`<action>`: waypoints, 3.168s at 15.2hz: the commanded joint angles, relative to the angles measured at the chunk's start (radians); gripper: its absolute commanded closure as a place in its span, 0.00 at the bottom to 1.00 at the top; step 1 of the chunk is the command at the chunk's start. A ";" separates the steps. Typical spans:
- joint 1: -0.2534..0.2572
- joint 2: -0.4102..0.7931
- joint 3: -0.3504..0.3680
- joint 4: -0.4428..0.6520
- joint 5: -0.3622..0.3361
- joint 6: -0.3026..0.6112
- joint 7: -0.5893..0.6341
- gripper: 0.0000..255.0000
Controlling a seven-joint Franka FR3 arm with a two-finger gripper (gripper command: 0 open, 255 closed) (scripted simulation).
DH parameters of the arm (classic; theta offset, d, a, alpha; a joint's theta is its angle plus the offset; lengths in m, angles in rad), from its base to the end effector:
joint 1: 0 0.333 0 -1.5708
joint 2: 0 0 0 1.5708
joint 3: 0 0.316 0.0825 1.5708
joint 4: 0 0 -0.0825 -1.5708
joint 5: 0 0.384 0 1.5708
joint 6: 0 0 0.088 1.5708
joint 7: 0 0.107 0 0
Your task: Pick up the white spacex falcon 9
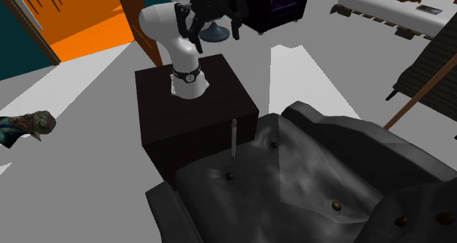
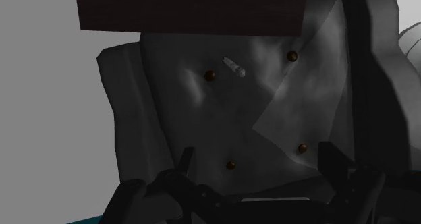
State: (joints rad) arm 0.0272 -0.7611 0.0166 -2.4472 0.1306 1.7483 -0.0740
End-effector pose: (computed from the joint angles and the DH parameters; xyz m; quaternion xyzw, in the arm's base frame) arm 0.3265 0.0271 0.5557 -0.9967 -0.0471 -0.0321 0.0583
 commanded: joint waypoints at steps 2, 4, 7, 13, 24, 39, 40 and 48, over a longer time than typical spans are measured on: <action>0.004 0.014 0.023 -0.084 0.005 0.074 0.012 0.00; 0.009 0.035 0.040 -0.131 0.010 0.127 0.023 0.00; 0.017 0.078 0.066 -0.196 0.018 0.211 0.039 0.00; 0.033 0.208 0.119 -0.300 0.037 0.396 0.072 0.00; 0.046 0.552 0.198 -0.380 0.041 0.745 0.137 0.00; 0.042 0.653 0.203 -0.388 0.032 0.853 0.141 1.00; 0.042 0.653 0.203 -0.388 0.032 0.853 0.141 1.00; 0.047 0.527 0.196 -0.377 0.042 0.717 0.137 1.00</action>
State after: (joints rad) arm 0.0718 -0.2100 0.2135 -2.8237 0.1700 2.4891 0.0629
